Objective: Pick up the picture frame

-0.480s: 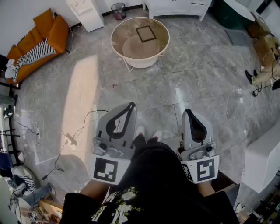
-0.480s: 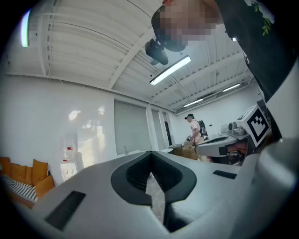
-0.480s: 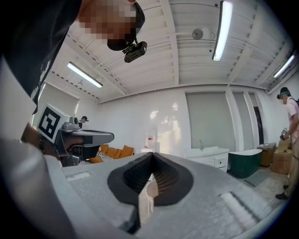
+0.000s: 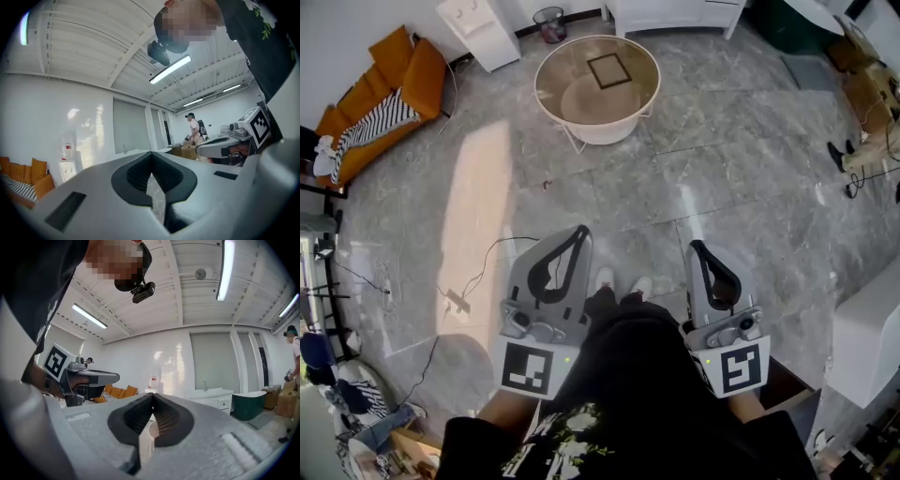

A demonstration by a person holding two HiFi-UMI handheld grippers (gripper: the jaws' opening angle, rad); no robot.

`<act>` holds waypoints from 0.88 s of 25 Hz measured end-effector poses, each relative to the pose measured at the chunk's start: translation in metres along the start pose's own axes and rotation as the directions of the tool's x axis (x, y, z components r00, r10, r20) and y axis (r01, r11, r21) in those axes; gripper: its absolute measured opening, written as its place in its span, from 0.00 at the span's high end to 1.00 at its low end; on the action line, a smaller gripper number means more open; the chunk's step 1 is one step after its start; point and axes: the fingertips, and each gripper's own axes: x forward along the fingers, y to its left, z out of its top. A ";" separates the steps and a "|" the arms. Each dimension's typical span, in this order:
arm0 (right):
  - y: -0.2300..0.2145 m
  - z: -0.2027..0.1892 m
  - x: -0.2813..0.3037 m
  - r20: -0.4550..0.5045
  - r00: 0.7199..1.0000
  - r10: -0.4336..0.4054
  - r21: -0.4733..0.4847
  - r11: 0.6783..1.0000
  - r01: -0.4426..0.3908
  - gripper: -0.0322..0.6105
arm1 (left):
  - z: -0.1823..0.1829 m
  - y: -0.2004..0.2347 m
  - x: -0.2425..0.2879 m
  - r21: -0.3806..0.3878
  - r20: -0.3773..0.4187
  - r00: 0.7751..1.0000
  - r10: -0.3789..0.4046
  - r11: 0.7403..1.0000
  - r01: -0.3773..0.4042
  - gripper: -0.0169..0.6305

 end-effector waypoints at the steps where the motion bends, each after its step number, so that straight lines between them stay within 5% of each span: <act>1: -0.005 -0.002 -0.003 0.001 1.000 -0.012 0.000 1.000 0.012 0.96 | -0.002 -0.002 -0.001 -0.005 -0.005 1.000 0.004 1.000 -0.004 0.95; 6: -0.031 -0.022 -0.023 -0.029 0.998 -0.054 0.029 0.998 0.055 0.96 | -0.012 -0.021 0.001 -0.037 -0.027 1.000 0.005 0.999 -0.006 0.95; 16: -0.061 -0.042 -0.048 -0.032 0.997 -0.065 0.087 0.994 0.068 0.96 | -0.009 -0.062 0.011 0.067 -0.055 0.998 -0.015 0.998 0.019 0.95; 22: -0.072 -0.050 -0.046 -0.040 0.997 -0.071 0.087 0.993 0.074 0.96 | -0.013 -0.063 0.022 0.050 -0.061 0.998 -0.003 0.999 0.006 0.96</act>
